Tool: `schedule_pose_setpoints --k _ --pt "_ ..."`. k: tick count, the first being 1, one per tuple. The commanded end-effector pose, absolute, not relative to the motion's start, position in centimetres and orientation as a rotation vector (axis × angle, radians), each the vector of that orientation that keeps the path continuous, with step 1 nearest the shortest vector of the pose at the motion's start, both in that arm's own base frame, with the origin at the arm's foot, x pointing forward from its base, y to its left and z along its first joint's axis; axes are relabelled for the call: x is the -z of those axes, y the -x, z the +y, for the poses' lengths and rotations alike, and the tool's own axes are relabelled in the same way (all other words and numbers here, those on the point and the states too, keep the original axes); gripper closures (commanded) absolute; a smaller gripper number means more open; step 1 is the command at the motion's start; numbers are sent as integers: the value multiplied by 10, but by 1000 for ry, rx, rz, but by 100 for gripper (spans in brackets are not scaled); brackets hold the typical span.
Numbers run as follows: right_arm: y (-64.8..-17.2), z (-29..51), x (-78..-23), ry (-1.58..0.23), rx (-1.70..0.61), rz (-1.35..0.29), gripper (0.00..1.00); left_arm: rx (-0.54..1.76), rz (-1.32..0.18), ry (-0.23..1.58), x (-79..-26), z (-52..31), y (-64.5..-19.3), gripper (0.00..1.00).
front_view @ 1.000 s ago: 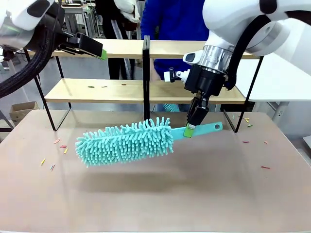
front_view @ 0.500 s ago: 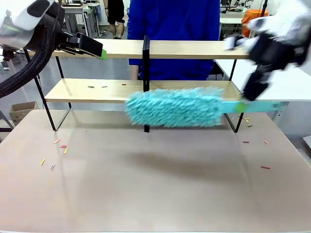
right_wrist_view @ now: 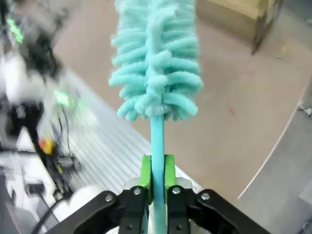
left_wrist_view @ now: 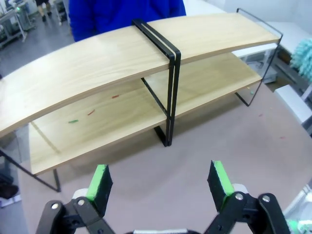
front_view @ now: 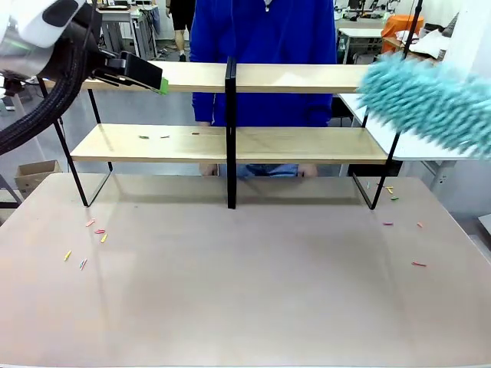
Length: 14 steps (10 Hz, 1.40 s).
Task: Clean the shelves.
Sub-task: Clean another randomly selected level of the Shelf with the Duster, then place the Duster on the table.
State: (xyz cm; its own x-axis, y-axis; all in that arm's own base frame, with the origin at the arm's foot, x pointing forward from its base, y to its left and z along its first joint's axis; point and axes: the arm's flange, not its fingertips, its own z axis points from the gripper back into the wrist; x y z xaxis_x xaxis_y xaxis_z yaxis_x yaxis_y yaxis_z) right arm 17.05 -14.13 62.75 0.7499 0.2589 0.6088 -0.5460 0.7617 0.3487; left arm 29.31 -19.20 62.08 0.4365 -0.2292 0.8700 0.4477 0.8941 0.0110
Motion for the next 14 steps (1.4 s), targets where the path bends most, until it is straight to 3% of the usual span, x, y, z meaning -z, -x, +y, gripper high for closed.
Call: schedule_pose_setpoints --k 1,3,4,14 --pt "-144 -165 -599 -600 -245 -977 88 423 -1039 235 -620 -191 -293 0" --pt "-139 -180 -560 -629 -17 -1079 88 423 -1039 235 -620 -191 -293 0" --pt "-130 -188 -606 -616 -251 -809 88 423 -1039 235 -620 -191 -293 0" --pt "-130 -188 -606 -616 -251 -809 88 423 -1039 235 -620 -191 -293 0"
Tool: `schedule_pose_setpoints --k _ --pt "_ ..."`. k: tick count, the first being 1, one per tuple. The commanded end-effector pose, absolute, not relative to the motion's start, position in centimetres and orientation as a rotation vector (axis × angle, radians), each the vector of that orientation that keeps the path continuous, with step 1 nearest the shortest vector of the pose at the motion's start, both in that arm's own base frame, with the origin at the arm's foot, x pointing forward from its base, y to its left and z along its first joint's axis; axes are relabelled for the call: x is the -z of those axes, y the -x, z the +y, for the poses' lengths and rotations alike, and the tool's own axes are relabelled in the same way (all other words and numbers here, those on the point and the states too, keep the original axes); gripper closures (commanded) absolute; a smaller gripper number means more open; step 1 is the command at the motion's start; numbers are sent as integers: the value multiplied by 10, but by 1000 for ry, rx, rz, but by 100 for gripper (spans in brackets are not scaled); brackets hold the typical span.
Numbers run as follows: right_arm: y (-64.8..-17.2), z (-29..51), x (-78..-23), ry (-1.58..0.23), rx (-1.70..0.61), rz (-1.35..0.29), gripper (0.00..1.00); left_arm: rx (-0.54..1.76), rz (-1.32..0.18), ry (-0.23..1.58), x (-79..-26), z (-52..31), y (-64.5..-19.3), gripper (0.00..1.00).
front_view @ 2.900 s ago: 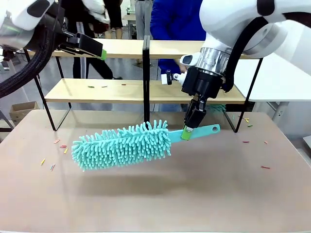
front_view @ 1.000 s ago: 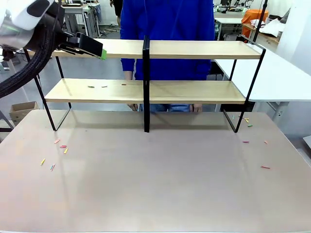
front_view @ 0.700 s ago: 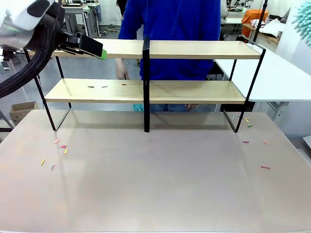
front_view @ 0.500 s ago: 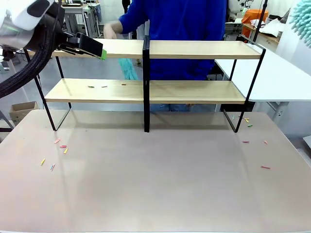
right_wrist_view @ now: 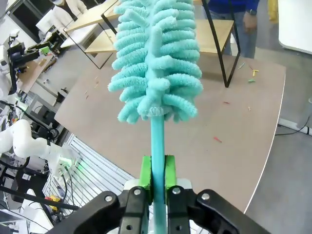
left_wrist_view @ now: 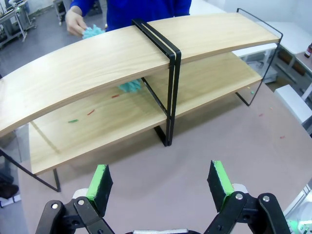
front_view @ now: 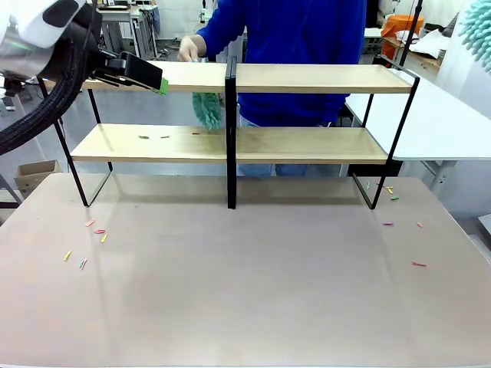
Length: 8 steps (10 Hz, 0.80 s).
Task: Clean the shelves.
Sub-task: Place the Duster on the table.
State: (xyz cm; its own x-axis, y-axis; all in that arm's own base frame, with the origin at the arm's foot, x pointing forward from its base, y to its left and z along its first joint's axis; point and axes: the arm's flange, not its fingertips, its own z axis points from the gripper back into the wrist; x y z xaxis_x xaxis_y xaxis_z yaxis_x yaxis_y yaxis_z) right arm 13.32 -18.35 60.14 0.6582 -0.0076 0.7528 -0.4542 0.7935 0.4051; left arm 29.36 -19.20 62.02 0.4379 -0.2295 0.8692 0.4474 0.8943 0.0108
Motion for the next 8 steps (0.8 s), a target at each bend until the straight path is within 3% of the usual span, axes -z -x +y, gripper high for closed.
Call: schedule_pose_setpoints --k 1,7,8 --pt "-130 -188 -606 -616 -251 -809 88 423 -1039 235 -620 -191 -293 0" --pt "-133 -183 -601 -617 -272 -823 88 425 -1036 235 -620 -192 -294 0" --pt "-145 -132 -596 -576 -648 -719 88 511 -877 389 -624 -189 -295 0"
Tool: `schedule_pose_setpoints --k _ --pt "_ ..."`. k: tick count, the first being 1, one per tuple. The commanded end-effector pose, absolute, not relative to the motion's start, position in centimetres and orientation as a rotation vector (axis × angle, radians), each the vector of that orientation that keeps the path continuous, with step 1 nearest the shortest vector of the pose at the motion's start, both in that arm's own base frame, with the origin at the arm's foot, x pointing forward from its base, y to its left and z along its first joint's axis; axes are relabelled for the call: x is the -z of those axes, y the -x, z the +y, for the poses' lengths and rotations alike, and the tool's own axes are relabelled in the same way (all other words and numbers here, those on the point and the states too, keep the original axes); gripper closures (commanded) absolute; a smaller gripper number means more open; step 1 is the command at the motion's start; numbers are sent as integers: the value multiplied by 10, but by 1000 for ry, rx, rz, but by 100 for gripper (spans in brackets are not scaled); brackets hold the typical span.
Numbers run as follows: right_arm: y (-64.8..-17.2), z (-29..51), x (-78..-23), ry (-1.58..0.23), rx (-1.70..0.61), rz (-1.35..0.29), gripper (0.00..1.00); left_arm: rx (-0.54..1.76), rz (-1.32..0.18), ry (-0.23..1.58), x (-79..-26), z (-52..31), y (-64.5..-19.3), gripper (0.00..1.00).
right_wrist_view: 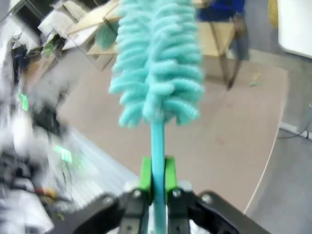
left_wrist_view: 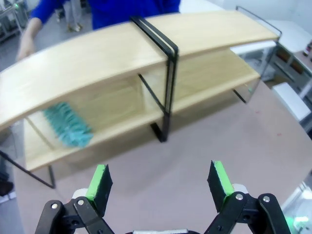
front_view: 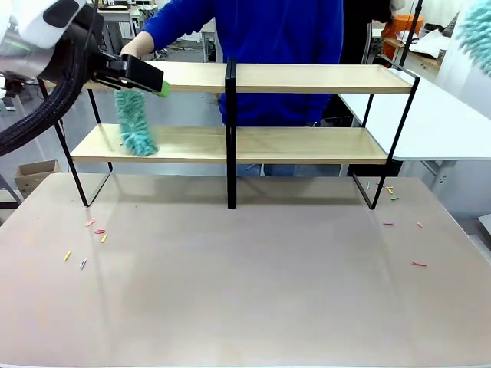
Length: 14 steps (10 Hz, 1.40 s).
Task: Clean the shelves.
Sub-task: Place the Duster on the table.
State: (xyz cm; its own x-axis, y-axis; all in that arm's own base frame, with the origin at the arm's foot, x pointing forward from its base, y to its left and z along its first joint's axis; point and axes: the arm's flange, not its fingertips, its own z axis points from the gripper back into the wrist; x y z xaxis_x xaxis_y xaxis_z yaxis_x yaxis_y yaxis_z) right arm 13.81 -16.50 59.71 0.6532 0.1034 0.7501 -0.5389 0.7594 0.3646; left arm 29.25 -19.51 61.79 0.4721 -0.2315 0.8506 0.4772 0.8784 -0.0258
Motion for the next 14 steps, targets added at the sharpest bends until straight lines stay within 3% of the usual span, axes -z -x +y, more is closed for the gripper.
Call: schedule_pose_setpoints --k 1,3,4,5,7,10,14 --pt "-153 -87 -577 -540 -907 -616 88 529 -730 528 -619 -167 -295 0" --pt "-174 -33 -517 -417 -1067 -446 88 344 -480 843 -563 -86 -307 0" --pt "-187 -5 -484 -345 -1081 -393 88 192 -383 1023 -511 -45 -316 0" --pt "-196 17 -465 -263 -1099 -374 88 107 -384 1317 -465 -17 -322 0" --pt "-209 35 -443 -229 -1152 -332 88 -101 -460 1616 -406 25 -318 0" --pt "-216 7 -441 -289 -1050 -310 88 1 -563 1580 -428 33 -308 0" --pt "-222 -14 -425 -334 -1042 -283 88 -44 -381 1396 -420 23 -320 0"
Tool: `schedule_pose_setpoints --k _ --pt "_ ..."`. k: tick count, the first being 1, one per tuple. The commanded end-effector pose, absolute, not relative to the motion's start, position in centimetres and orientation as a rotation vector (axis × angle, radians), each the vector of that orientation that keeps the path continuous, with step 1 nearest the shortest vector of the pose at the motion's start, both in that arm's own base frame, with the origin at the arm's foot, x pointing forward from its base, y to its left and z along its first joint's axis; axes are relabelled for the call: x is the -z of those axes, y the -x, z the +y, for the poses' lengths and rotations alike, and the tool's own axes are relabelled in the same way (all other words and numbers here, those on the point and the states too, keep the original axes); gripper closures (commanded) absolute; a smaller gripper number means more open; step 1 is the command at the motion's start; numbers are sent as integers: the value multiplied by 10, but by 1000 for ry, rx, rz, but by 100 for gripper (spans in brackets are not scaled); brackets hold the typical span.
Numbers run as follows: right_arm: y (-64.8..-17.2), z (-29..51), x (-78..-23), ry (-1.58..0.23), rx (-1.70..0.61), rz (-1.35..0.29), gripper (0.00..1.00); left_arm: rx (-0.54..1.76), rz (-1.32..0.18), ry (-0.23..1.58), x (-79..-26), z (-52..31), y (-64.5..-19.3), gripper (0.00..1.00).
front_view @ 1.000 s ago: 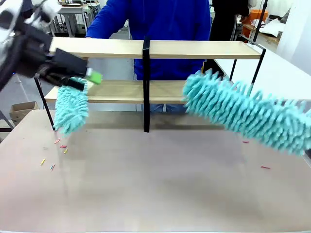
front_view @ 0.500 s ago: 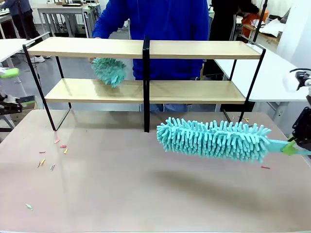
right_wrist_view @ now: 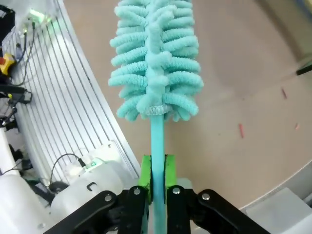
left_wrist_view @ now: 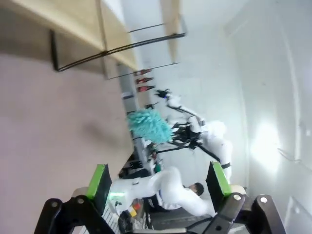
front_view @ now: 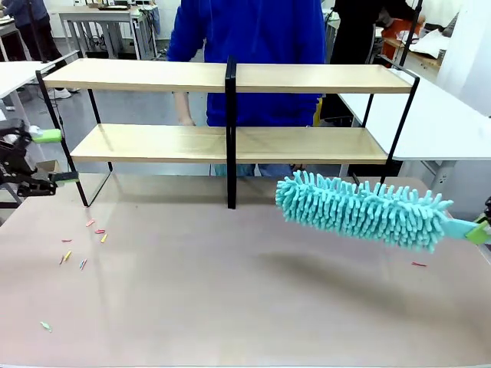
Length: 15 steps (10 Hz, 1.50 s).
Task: Clean the shelves.
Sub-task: Place the Duster on the table.
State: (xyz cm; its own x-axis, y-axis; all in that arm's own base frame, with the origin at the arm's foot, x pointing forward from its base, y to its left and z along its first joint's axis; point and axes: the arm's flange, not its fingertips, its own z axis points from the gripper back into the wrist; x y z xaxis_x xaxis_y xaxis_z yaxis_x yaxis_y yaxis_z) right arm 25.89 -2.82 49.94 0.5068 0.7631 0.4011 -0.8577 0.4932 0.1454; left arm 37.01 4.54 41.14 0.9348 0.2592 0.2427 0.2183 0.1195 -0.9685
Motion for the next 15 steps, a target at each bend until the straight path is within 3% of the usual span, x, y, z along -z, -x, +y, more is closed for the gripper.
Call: schedule_pose_setpoints --k 1,2,6,7,8,9,10,11,12,15 --pt "-225 -11 -413 -333 -1091 -233 88 -94 -305 1285 -416 20 -322 0" --pt "-229 -10 -405 -349 -1124 -219 88 -31 -397 1463 -411 45 -370 0" --pt "-242 -8 -390 -372 -1140 -171 88 -31 -397 1463 -411 45 -370 0" --pt "-247 -12 -392 -378 -1103 -179 32 -31 -397 1463 -411 45 -370 0" --pt "-254 -22 -397 -435 -1058 -223 32 -31 -397 1463 -411 45 -370 0" --pt "-263 -38 -403 -490 -980 -258 0 -31 -397 1463 -411 45 -370 0" --pt "-270 -59 -411 -546 -879 -314 27 -31 -397 1463 -411 45 -370 0" --pt "-271 -80 -422 -608 -727 -390 0 -31 -397 1463 -411 45 -370 0" --pt "-259 -93 -432 -690 -601 -444 0 -31 -397 1463 -411 45 -370 0" --pt "-217 -92 -442 -1051 -493 -313 0 -31 -397 1463 -411 45 -370 0"
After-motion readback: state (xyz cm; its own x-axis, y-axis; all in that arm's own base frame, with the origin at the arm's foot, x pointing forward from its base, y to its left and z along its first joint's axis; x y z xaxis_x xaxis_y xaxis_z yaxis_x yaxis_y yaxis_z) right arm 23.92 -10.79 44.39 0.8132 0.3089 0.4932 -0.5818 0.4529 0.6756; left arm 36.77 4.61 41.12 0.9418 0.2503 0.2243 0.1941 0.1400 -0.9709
